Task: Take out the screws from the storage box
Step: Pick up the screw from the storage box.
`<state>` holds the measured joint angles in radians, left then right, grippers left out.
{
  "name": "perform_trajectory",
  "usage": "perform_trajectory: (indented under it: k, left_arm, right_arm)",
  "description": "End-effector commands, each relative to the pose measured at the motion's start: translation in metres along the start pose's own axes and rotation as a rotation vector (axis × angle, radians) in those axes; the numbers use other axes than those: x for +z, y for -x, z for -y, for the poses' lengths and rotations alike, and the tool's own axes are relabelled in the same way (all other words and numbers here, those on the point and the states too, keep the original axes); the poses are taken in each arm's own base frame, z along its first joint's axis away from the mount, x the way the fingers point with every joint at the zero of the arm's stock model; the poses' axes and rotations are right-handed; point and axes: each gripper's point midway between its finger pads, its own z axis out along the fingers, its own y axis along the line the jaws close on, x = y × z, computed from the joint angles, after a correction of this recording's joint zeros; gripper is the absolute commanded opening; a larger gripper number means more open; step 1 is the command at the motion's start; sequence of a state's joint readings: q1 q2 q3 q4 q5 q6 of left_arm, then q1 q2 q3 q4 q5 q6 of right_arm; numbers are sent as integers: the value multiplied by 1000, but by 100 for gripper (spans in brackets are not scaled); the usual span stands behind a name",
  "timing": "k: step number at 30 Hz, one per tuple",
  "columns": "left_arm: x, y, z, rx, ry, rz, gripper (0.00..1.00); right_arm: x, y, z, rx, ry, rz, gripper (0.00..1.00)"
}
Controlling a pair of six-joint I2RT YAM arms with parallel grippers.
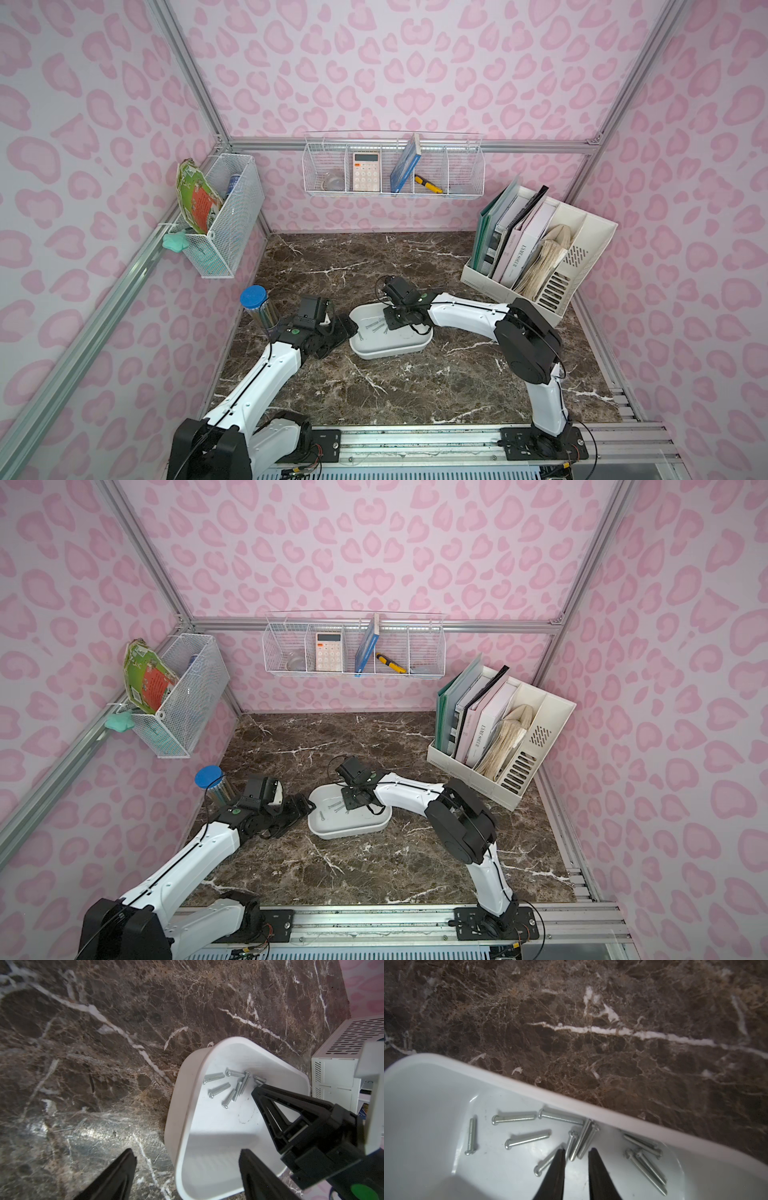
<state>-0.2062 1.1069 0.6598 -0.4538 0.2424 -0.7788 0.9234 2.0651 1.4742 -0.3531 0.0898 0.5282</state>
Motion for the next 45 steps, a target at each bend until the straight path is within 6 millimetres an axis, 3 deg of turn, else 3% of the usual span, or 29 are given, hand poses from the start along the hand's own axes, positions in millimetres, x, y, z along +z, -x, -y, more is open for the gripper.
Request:
perform_trajectory:
  k: [1, 14, 28, 34, 40, 45]
  left_arm:
    - [2, 1, 5, 19, -18, -5, 80]
    - [5, 0, 6, 18, -24, -10, 79]
    - [11, -3, 6, 15, -22, -24, 80]
    - [12, -4, 2, 6, -11, -25, 80]
    - [12, -4, 4, 4, -17, -29, 80]
    - [11, -6, 6, 2, -21, -34, 80]
  right_arm:
    - [4, 2, 4, 17, -34, 3, 19]
    - [13, -5, 14, 41, -87, -9, 14]
    - [26, -16, 16, 53, -91, -47, 19]
    - [27, -29, 34, 66, -188, -77, 20]
    - [27, -30, 31, 73, -166, -76, 3]
    - [10, -10, 10, 66, -67, -12, 1]
